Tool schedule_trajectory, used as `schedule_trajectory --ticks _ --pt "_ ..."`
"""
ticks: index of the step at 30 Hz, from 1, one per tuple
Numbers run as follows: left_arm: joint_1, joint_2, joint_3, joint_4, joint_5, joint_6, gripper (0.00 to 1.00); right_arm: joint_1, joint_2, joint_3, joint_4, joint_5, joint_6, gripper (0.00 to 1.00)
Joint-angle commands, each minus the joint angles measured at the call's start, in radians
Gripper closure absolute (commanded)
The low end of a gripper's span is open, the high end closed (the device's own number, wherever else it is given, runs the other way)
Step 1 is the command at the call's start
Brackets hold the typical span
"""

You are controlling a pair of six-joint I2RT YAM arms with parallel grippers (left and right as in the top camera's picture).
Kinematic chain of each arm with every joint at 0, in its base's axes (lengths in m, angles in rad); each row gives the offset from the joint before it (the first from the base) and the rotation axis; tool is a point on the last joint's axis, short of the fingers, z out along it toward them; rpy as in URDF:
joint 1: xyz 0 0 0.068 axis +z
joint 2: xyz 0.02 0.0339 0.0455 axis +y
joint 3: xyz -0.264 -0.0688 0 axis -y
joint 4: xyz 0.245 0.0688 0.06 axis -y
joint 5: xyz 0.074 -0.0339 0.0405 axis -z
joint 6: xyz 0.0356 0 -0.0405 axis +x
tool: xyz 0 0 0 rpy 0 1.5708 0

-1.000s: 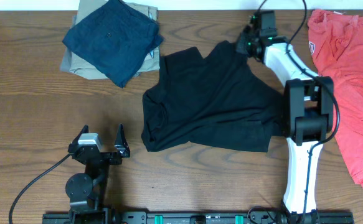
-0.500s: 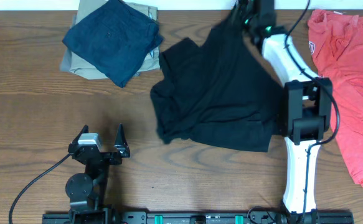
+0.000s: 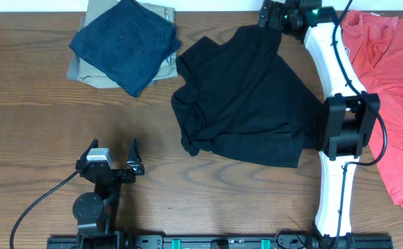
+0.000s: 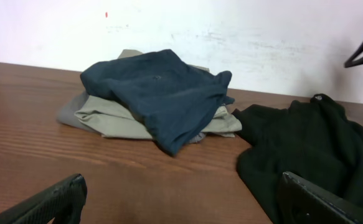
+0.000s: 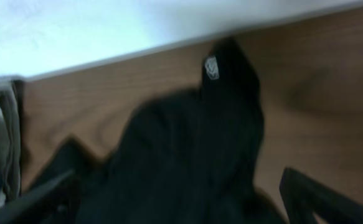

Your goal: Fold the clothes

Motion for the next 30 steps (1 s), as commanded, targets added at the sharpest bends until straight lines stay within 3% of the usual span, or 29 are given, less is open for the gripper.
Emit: schedule_trajectory --ticks 1,6,12,20,30 --pt "-0.003 -0.007 -0.017 -0.032 0.010 0.017 0.02 -0.006 -0.045 0.082 -0.120 0.000 -0.020 0.01" --pt "-0.003 -0.007 -0.017 -0.032 0.010 0.017 0.02 -0.006 -0.129 0.105 -0.368 0.037 -0.026 0.01" --pt "-0.003 -0.007 -0.017 -0.032 0.010 0.017 0.02 -0.006 -0.255 0.105 -0.545 0.050 0.004 0.01" --pt "-0.003 -0.007 -0.017 -0.032 0.010 0.017 0.02 0.028 -0.378 0.104 -0.892 0.371 0.221 0.01" --pt "-0.003 -0.007 -0.017 -0.032 0.010 0.017 0.02 0.082 -0.529 -0.080 -0.900 0.340 0.259 0.01"
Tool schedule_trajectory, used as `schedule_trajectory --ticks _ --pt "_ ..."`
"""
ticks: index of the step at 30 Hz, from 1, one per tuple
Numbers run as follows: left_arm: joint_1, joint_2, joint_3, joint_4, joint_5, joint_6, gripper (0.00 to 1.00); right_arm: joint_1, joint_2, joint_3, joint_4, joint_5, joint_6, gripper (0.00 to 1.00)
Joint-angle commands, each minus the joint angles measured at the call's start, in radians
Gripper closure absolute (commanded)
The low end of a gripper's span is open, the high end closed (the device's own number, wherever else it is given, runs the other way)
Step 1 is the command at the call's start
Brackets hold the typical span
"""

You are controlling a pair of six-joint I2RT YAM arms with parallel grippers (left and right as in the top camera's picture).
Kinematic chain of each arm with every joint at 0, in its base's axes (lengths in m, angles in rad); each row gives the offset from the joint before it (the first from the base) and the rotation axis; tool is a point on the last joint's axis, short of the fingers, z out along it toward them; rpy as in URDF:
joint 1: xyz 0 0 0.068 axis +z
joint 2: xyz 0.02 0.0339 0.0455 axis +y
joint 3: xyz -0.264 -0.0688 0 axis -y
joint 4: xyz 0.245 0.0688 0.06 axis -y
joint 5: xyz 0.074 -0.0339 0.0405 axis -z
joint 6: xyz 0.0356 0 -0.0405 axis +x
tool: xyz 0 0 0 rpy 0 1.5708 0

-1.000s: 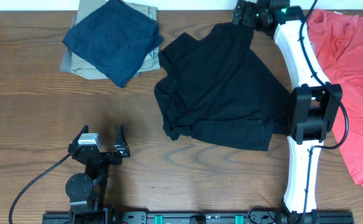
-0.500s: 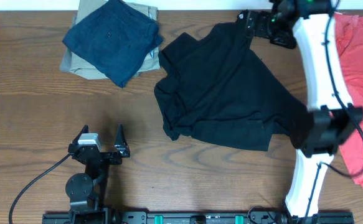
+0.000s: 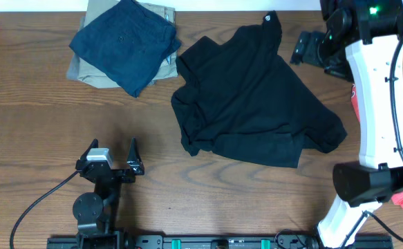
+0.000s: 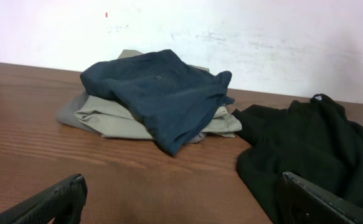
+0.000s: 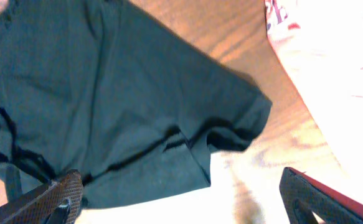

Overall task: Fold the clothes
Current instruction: 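Grasp the black t-shirt's right hem corner with the right gripper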

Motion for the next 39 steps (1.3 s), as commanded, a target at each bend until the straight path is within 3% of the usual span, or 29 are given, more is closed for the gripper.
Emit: schedule_trajectory --ticks 1,12,20,39 --pt "-0.003 -0.007 -0.017 -0.032 0.010 0.017 0.02 0.030 -0.064 -0.088 -0.003 0.032 0.067 0.01" --pt "-0.003 -0.007 -0.017 -0.032 0.010 0.017 0.02 0.092 -0.138 -0.539 0.195 -0.060 0.094 0.01" --pt "-0.003 -0.007 -0.017 -0.032 0.010 0.017 0.02 0.043 -0.138 -0.789 0.459 -0.234 -0.014 0.01" --pt "-0.003 -0.007 -0.017 -0.032 0.010 0.017 0.02 -0.040 -0.138 -1.148 0.768 -0.288 -0.016 0.27"
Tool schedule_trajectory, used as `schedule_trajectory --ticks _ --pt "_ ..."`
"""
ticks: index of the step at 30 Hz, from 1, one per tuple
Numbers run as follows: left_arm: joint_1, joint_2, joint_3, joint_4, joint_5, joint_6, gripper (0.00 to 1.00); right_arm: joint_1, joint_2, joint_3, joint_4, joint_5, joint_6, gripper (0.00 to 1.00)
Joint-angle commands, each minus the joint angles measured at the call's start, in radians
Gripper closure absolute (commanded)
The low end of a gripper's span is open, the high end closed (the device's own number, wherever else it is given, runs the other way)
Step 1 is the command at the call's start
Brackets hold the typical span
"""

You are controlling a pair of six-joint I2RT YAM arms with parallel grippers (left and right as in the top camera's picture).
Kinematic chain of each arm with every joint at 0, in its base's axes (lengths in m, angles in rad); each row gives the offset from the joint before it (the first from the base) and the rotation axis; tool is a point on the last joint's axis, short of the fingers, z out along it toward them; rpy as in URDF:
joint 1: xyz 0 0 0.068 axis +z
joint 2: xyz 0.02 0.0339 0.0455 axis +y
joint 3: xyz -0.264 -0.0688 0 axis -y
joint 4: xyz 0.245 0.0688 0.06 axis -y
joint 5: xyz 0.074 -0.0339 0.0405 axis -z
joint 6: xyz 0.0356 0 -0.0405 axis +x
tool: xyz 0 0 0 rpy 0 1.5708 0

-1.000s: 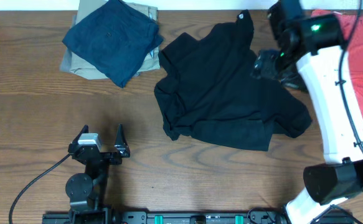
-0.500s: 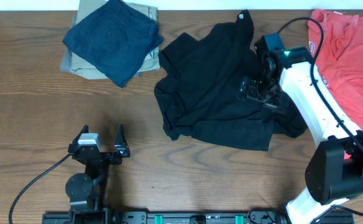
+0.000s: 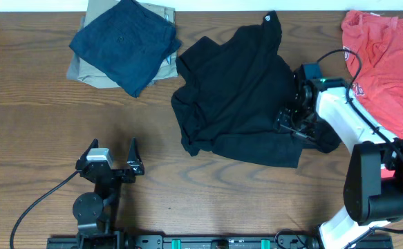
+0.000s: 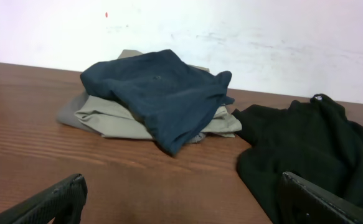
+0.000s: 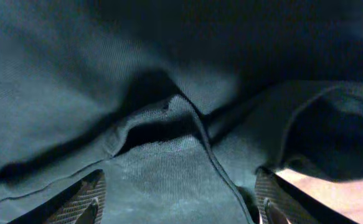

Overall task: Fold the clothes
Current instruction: 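Grasp the black t-shirt's right hem corner with the right gripper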

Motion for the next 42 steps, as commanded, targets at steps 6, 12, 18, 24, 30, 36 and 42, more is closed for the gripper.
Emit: schedule_trajectory --ticks 6,12,18,24,30,36,42 --pt "-0.003 -0.007 -0.017 -0.032 0.010 0.017 0.02 0.013 -0.009 -0.075 0.126 -0.018 -0.014 0.32" --pt "-0.003 -0.007 -0.017 -0.032 0.010 0.017 0.02 0.015 -0.009 -0.109 0.169 -0.019 -0.030 0.44" --pt "-0.003 -0.007 -0.017 -0.032 0.010 0.017 0.02 0.014 -0.009 -0.112 0.197 -0.019 -0.032 0.56" --pt "-0.003 -0.007 -0.017 -0.032 0.010 0.017 0.02 0.015 -0.009 -0.112 0.215 -0.019 -0.032 0.71" --pt "-0.003 -0.007 -0.017 -0.032 0.010 0.017 0.02 0.014 -0.009 -0.112 0.210 -0.019 -0.032 0.99" --pt "-0.003 -0.007 -0.017 -0.032 0.010 0.017 0.02 0.014 -0.014 -0.108 0.208 -0.018 -0.034 0.98" --pt "-0.003 -0.007 -0.017 -0.032 0.010 0.017 0.02 0.014 -0.069 -0.108 0.180 -0.018 -0.027 0.99"
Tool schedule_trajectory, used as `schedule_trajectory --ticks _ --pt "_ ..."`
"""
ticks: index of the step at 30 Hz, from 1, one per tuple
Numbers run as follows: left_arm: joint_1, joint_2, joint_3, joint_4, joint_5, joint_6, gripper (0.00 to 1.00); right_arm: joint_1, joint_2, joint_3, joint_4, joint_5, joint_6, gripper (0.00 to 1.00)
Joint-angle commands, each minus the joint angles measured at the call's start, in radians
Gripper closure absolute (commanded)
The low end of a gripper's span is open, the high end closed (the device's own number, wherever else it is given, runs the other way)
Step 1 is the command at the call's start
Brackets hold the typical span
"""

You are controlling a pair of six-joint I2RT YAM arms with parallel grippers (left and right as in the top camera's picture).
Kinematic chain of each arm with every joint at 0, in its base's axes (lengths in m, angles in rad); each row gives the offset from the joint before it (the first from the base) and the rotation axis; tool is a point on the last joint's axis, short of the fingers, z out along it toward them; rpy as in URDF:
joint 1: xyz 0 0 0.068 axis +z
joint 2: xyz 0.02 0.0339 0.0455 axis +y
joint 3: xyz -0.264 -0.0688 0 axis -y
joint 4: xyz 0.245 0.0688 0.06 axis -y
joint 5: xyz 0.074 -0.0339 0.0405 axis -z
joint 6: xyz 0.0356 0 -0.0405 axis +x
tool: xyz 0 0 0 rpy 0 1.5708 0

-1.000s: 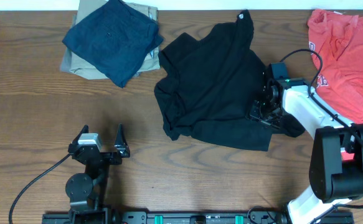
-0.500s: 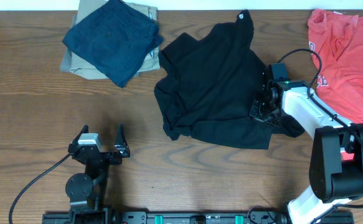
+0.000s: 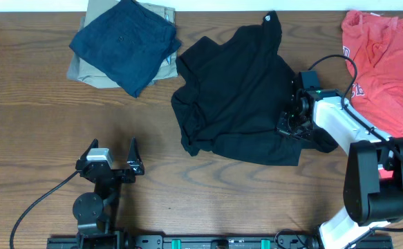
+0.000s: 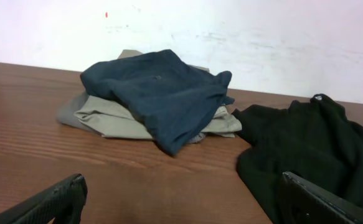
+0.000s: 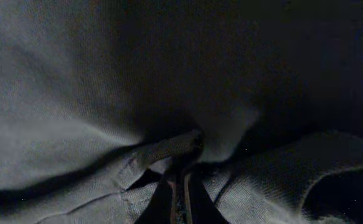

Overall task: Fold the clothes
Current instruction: 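Grasp the black t-shirt's right hem corner with the right gripper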

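Observation:
A crumpled black shirt [image 3: 242, 97] lies in the middle of the table and fills the right wrist view [image 5: 106, 93]. My right gripper [image 3: 289, 126] is down at its right hem, shut on a fold of the black cloth [image 5: 180, 193]. My left gripper [image 3: 113, 160] rests open near the front edge on the left, nothing between its fingers [image 4: 50, 202]; the black shirt [image 4: 306, 149] lies off to its right.
A folded stack, a navy garment [image 3: 124, 43] on a tan one [image 3: 83, 69], sits at the back left. A red T-shirt [image 3: 388, 76] lies crumpled at the right edge. Wall [image 4: 231, 31] behind the table.
My right gripper, then open over the fold at the black shirt's right hem, has shut on it. The left arm and the other clothes are as before.
My right gripper was at the black shirt's collar by the back edge. Then it hung open to the right of the shirt. After that it was down, open, at the right hem, and now it pinches the cloth there. The left arm stayed still.

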Motion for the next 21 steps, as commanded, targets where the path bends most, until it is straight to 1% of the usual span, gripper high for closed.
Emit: schedule_trajectory --ticks 1,11,16,21 --pt "-0.003 -0.007 -0.017 -0.032 0.010 0.017 0.02 0.010 -0.080 -0.002 -0.025 -0.003 0.004 0.99" --pt "-0.003 -0.007 -0.017 -0.032 0.010 0.017 0.02 0.010 -0.355 -0.002 -0.184 0.047 0.012 0.99" --pt "-0.003 -0.007 -0.017 -0.032 0.010 0.017 0.02 0.006 -0.466 -0.002 -0.332 0.180 0.113 0.99" --pt "-0.003 -0.007 -0.017 -0.032 0.010 0.017 0.02 -0.027 -0.596 -0.002 -0.395 0.209 0.117 0.99"
